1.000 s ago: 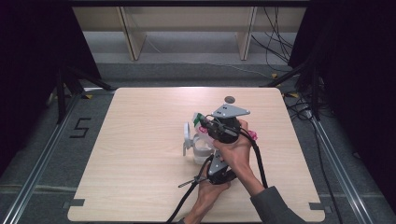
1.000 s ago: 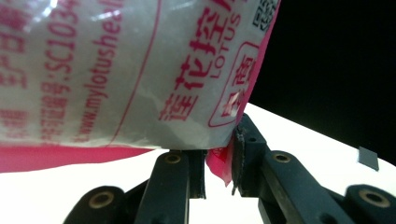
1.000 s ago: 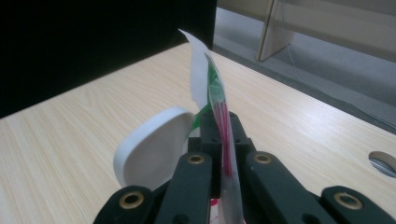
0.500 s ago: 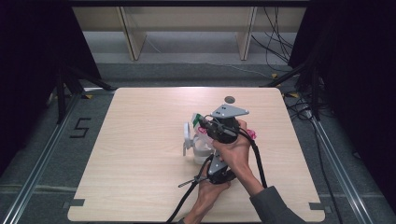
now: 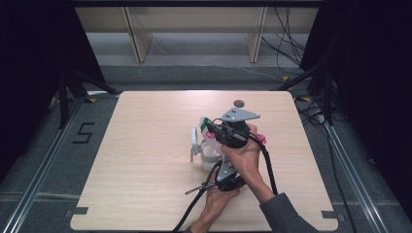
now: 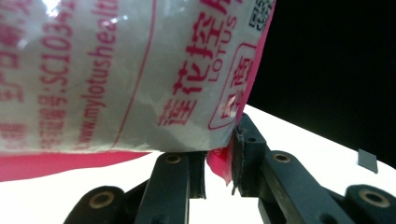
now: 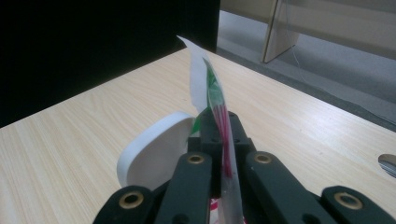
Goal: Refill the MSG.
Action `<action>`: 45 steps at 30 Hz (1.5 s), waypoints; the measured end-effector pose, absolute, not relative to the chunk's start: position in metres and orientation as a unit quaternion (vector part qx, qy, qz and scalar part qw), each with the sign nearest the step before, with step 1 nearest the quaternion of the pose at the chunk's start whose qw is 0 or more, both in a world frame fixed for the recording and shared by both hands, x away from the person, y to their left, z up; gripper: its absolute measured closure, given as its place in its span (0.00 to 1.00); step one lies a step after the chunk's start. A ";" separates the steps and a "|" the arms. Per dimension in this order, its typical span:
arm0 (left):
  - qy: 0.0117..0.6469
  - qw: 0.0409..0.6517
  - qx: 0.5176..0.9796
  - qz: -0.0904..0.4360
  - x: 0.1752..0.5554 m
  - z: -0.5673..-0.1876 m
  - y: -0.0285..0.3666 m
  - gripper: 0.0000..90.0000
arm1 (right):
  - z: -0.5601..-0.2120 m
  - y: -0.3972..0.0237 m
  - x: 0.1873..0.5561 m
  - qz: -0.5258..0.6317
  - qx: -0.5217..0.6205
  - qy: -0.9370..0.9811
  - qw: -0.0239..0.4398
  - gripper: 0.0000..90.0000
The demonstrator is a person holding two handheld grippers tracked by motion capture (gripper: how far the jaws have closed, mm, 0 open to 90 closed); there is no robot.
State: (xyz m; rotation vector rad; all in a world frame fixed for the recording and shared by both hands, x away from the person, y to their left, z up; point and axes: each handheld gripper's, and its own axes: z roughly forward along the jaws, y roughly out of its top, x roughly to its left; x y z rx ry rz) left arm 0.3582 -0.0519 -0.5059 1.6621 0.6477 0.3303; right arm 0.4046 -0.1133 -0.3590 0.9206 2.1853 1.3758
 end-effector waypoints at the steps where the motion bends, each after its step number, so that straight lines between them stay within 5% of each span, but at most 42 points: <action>1: 0.281 0.616 0.722 0.144 0.358 -0.506 -0.052 0.86 | -0.359 -0.113 0.405 0.491 0.328 0.783 0.197 1.00; 45: 0.282 0.622 0.716 0.144 0.358 -0.506 -0.052 0.86 | -0.361 -0.108 0.406 0.490 0.322 0.785 0.199 1.00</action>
